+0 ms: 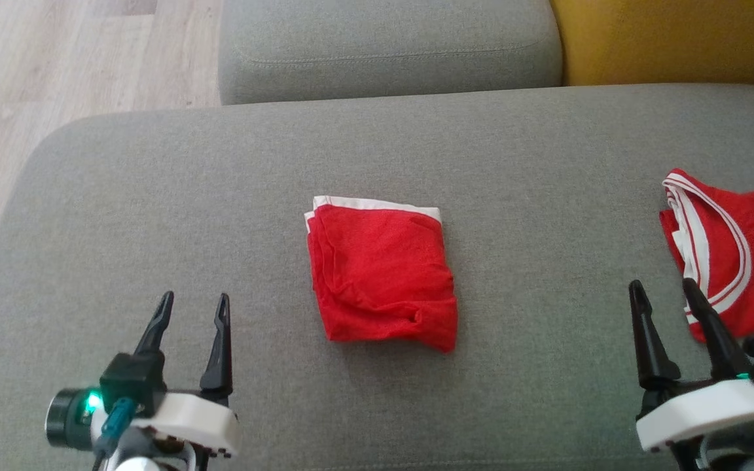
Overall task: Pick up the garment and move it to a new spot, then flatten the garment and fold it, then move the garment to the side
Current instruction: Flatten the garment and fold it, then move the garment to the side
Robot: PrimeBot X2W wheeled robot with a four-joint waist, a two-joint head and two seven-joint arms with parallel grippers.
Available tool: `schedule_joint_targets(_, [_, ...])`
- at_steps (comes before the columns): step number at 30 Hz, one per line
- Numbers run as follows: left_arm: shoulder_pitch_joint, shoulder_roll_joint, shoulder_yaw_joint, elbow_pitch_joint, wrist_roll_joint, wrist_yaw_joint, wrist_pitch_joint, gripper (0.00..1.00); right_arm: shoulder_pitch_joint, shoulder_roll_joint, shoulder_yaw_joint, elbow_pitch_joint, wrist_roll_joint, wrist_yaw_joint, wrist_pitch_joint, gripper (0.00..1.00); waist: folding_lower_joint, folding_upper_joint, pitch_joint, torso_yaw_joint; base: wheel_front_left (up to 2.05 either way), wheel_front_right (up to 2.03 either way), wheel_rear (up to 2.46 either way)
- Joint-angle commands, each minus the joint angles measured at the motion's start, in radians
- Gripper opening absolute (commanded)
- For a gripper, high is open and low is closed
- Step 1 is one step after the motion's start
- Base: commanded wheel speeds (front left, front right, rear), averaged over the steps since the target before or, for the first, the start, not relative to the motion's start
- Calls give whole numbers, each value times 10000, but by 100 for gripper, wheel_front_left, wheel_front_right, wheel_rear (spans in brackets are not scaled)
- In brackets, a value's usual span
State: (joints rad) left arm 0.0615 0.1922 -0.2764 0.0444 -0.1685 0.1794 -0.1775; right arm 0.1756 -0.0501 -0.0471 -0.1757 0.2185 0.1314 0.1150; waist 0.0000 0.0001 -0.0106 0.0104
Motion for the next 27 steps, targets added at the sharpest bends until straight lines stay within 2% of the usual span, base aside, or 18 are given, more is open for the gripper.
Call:
schedule_joint_targets(1, [-334, 211, 359, -368, 112, 98, -30, 100, -305, -103, 156, -427, -77, -7, 37, 100, 0, -1, 5, 1, 0, 0, 0])
schedule_joint_targets(19, [-533, 320, 268, -373, 146, 246, -66, 100, -380, -60, 20, -441, -91, -7, 230, 100, 0, -1, 95, 120, 0, 0, 0])
schedule_joint_targets(27, [-1083, 228, 63, -452, 235, 196, -222, 100, -737, -179, 31, -204, -82, -7, 482, 100, 0, -1, 670, 589, 0, 0, 0])
